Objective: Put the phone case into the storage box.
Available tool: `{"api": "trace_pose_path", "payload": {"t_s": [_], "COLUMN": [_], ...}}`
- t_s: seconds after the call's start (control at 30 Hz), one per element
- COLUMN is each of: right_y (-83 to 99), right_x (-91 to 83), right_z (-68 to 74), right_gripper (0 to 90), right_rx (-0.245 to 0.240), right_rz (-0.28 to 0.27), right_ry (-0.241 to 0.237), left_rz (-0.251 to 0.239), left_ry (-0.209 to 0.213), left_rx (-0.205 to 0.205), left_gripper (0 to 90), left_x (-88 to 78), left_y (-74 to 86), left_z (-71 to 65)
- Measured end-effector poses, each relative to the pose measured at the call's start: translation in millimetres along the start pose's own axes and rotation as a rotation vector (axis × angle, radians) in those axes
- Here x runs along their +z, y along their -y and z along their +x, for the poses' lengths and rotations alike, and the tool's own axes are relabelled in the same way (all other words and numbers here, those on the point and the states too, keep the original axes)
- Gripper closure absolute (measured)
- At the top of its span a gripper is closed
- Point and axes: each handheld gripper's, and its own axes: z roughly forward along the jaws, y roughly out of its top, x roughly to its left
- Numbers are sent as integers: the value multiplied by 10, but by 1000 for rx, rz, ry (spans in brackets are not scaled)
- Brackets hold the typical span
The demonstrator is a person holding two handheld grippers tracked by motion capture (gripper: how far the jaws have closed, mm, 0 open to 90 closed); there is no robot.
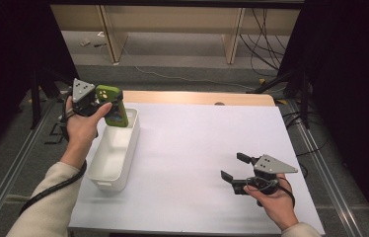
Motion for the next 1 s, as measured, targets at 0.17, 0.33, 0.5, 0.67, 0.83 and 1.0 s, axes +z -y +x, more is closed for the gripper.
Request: {"api": "trace_pose_path", "payload": {"t_s": [0.17, 0.33, 0.5, 0.67, 0.83, 1.0], "right_y": [0, -1, -3, -2, -1, -1], "right_x": [1, 1, -1, -1, 0, 1], "right_z": [0, 0, 0, 4, 2, 3], "right_gripper": [155, 155, 155, 155, 155, 155], "right_rx": [0, -1, 0, 1, 0, 0], "right_rz": [0, -1, -1, 0, -1, -1], "right_ry": [-1, -2, -1, -2, -2, -4], "left_rz": [5, 6, 11, 10, 12, 15], "left_ry": [-2, -5, -5, -4, -5, -5], "left_rx": [0, -1, 3, 4, 4, 1], "left_gripper": [161, 161, 161, 161, 161, 161], "left_x": [14, 26, 44, 60, 70, 89], "left_y": [6, 10, 7, -2, 0, 11], "left_z": [16, 29, 26, 30, 39, 51]}}
